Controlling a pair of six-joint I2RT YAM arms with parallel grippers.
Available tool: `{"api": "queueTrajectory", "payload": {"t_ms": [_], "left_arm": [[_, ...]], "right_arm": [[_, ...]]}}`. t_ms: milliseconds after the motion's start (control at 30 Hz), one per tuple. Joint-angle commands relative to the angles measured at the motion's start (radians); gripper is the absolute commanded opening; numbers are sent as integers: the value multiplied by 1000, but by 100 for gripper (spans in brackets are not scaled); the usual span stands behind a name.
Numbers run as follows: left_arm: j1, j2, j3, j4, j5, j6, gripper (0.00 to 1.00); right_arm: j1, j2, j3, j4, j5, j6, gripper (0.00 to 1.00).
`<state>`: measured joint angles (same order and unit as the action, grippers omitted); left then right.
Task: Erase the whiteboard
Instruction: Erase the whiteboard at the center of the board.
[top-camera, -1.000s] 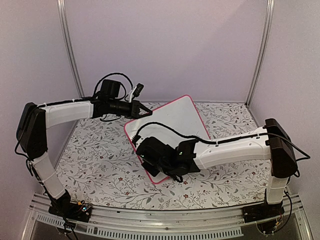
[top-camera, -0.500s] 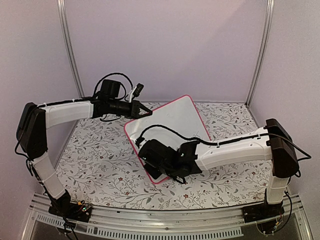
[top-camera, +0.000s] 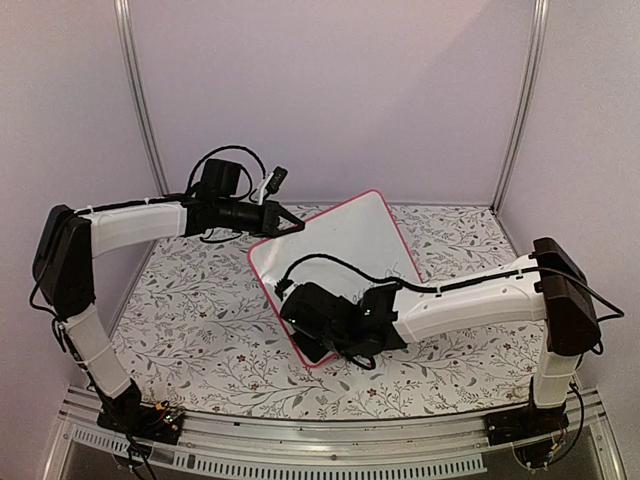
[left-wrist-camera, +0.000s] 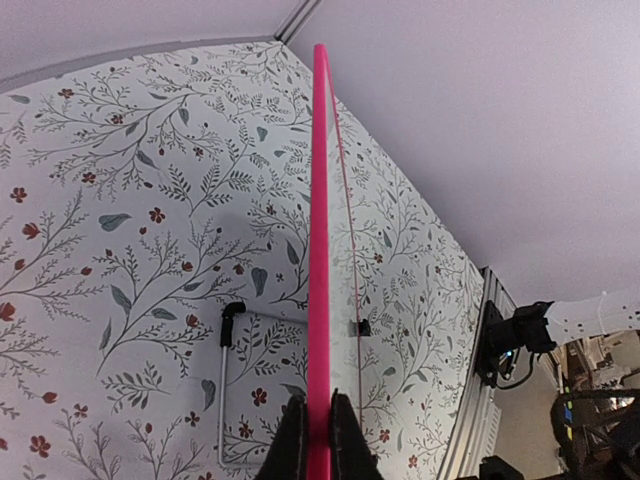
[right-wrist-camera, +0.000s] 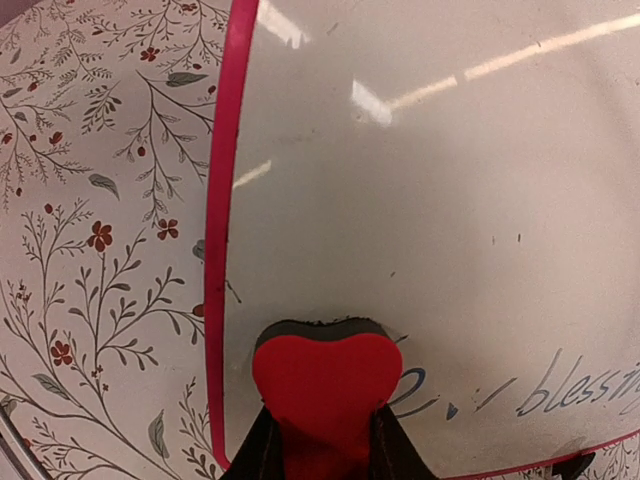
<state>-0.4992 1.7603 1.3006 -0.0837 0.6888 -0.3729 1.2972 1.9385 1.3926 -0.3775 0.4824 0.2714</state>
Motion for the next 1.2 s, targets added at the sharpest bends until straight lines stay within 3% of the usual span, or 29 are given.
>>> {"api": "queueTrajectory", "payload": {"t_ms": [0, 1167], "left_arm": [[-21, -5, -5, -10, -43, 24, 0], [-22, -6, -7, -10, -47, 25, 0]], "right_arm": [[-5, 32, -43, -102, -37, 17, 0], [41, 43, -80, -164, -31, 53, 0]]}}
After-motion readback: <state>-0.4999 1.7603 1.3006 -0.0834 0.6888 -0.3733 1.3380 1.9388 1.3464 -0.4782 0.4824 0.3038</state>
